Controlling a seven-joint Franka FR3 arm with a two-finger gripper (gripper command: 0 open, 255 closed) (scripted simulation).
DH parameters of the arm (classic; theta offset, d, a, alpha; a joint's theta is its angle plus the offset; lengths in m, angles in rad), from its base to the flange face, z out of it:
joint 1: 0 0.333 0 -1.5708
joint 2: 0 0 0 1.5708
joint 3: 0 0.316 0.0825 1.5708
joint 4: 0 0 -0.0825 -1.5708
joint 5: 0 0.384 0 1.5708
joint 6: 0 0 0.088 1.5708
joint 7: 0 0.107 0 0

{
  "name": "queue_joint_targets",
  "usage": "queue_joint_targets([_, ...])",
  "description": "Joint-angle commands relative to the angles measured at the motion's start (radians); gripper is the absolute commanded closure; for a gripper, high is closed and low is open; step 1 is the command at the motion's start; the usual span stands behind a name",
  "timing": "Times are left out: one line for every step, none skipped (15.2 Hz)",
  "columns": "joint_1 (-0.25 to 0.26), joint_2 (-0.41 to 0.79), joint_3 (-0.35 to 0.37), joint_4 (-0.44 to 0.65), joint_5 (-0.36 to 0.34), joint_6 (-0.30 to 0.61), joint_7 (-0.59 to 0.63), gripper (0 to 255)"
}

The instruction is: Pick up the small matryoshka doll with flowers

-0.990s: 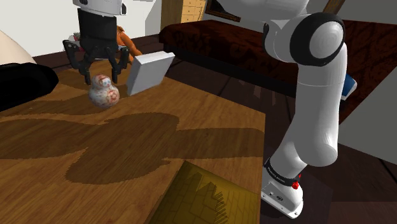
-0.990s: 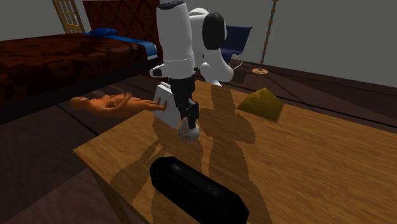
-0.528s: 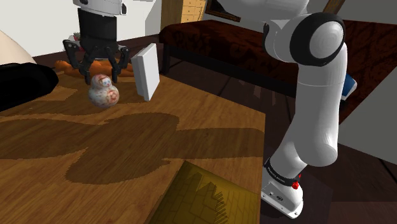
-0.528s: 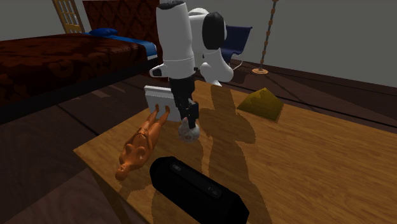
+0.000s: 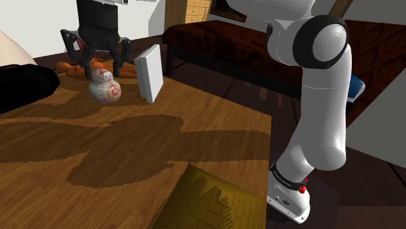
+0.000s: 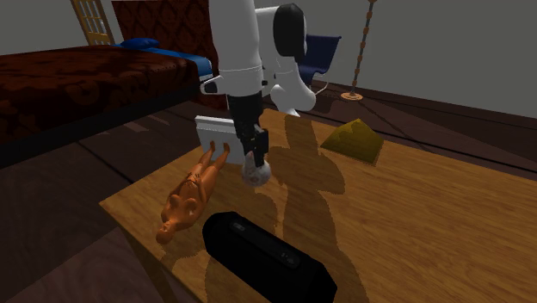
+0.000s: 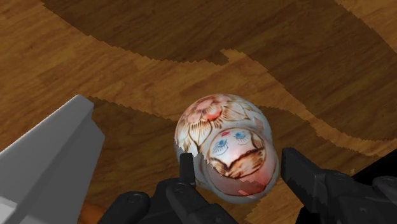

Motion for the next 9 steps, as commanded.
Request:
queue_joint_targets([0.004, 0.003, 0.000, 0.032, -0.002, -0.029, 0.001, 255])
queue_joint_targets([0.010, 0.010, 0.000, 0.057, -0.005, -0.047, 0.002, 255])
queue_joint_targets([0.017, 0.019, -0.001, 0.085, -0.009, -0.066, 0.004, 255])
queue_joint_targets([0.023, 0.028, -0.001, 0.113, -0.013, -0.085, 0.005, 255])
queue_joint_targets([0.031, 0.038, -0.002, 0.144, -0.018, -0.106, 0.007, 255])
queue_joint_targets([0.040, 0.049, -0.003, 0.177, -0.023, -0.127, 0.008, 255])
queue_joint_targets([0.049, 0.062, -0.004, 0.213, -0.029, -0.150, 0.009, 255])
queue_joint_targets([0.060, 0.077, -0.006, 0.252, -0.035, -0.174, 0.010, 255])
queue_joint_targets([0.073, 0.094, -0.008, 0.295, -0.043, -0.200, 0.011, 255])
